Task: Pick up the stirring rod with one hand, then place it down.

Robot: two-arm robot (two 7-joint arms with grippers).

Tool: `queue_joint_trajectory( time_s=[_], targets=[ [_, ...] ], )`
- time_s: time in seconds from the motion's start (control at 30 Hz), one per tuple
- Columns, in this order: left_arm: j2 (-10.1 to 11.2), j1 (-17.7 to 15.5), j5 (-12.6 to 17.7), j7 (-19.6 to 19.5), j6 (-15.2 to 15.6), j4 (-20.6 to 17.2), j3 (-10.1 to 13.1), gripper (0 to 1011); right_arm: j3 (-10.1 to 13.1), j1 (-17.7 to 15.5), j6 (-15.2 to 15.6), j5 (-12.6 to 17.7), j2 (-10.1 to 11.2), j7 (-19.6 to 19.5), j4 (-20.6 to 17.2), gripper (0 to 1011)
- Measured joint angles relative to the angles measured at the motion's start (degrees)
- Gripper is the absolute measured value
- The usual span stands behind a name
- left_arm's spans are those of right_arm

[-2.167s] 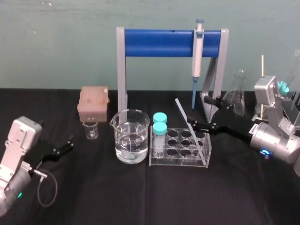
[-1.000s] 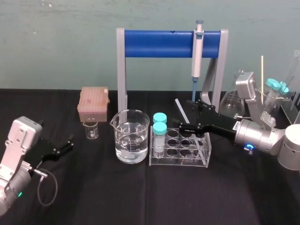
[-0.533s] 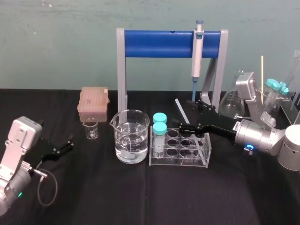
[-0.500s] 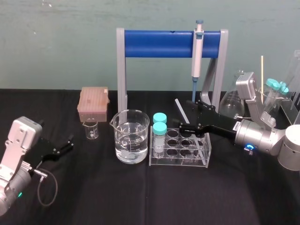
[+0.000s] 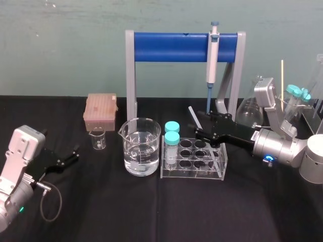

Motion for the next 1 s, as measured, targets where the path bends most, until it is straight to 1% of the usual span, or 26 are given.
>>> queue_joint_trajectory(
  time_s=[0.07, 0.1, 0.13, 0.23, 0.27, 0.3, 0.4, 0.43, 0.53, 0.57, 0.93, 1.0],
  targets=[
    [0.00, 0.00, 0.00, 0.00, 0.00, 0.00, 0.00, 1000, 0.00, 0.00, 0.00, 0.01, 0.00, 0.00, 0.00, 553],
    [0.00, 0.00, 0.00, 0.00, 0.00, 0.00, 0.00, 1000, 0.00, 0.00, 0.00, 0.01, 0.00, 0.00, 0.00, 490],
    [0.00, 0.00, 0.00, 0.00, 0.00, 0.00, 0.00, 1000, 0.00, 0.00, 0.00, 0.01, 0.00, 0.00, 0.00, 479],
    [0.00, 0.00, 0.00, 0.00, 0.00, 0.00, 0.00, 1000, 0.00, 0.00, 0.00, 0.01, 0.00, 0.00, 0.00, 369],
    [0.00, 0.00, 0.00, 0.00, 0.00, 0.00, 0.00, 1000, 0.00, 0.00, 0.00, 0.01, 0.00, 0.00, 0.00, 347],
    [0.00, 0.00, 0.00, 0.00, 0.00, 0.00, 0.00, 1000, 0.00, 0.00, 0.00, 0.01, 0.00, 0.00, 0.00, 285],
    [0.00, 0.00, 0.00, 0.00, 0.00, 0.00, 0.00, 1000, 0.00, 0.00, 0.00, 0.01, 0.00, 0.00, 0.00, 226],
    [0.00, 0.00, 0.00, 0.00, 0.00, 0.00, 0.00, 1000, 0.00, 0.00, 0.00, 0.01, 0.00, 0.00, 0.00, 171],
    [0.00, 0.00, 0.00, 0.00, 0.00, 0.00, 0.00, 1000, 0.00, 0.00, 0.00, 0.01, 0.00, 0.01, 0.00, 116],
    [0.00, 0.00, 0.00, 0.00, 0.00, 0.00, 0.00, 1000, 0.00, 0.00, 0.00, 0.01, 0.00, 0.01, 0.00, 74],
    [0.00, 0.00, 0.00, 0.00, 0.00, 0.00, 0.00, 1000, 0.03, -0.02, 0.00, 0.02, 0.00, 0.00, -0.03, 65],
    [0.00, 0.00, 0.00, 0.00, 0.00, 0.00, 0.00, 1000, 0.50, -0.49, 0.00, 0.27, 0.10, -0.06, -0.96, 64]
  ],
)
